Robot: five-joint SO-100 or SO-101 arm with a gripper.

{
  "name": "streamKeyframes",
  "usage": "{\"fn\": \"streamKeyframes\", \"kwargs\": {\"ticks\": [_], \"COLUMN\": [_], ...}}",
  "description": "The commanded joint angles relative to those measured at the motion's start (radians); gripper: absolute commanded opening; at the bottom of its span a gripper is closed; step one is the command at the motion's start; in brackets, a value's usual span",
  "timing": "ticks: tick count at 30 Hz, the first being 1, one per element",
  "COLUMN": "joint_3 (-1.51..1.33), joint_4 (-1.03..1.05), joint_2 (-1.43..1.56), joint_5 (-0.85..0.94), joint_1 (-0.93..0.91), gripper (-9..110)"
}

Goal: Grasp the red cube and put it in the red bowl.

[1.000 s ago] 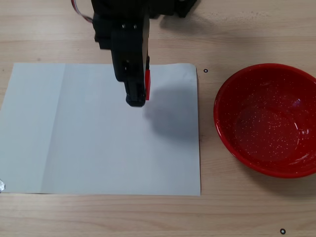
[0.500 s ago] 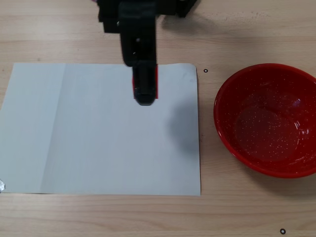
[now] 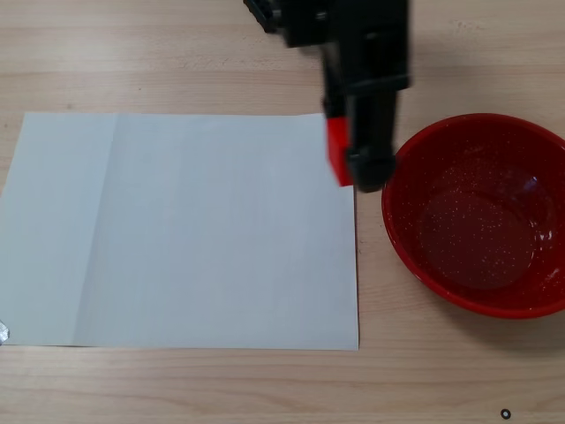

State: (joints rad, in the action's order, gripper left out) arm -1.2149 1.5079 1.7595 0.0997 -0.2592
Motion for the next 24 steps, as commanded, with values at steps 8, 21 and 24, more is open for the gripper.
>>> {"fn": "streamKeyframes", "kwargs": {"ticks": [8,21,24], "joint_3": [0.244,0.336,0.325], "joint_4": [-0.034,-0.084,-0.095], "joint_2": [-0.026,-0.195,-0.239], "joint_5": [0.041,0.041,0.035], "joint_1": [-0.152,-0.328,-0.344], "gripper": [0,0,0]}}
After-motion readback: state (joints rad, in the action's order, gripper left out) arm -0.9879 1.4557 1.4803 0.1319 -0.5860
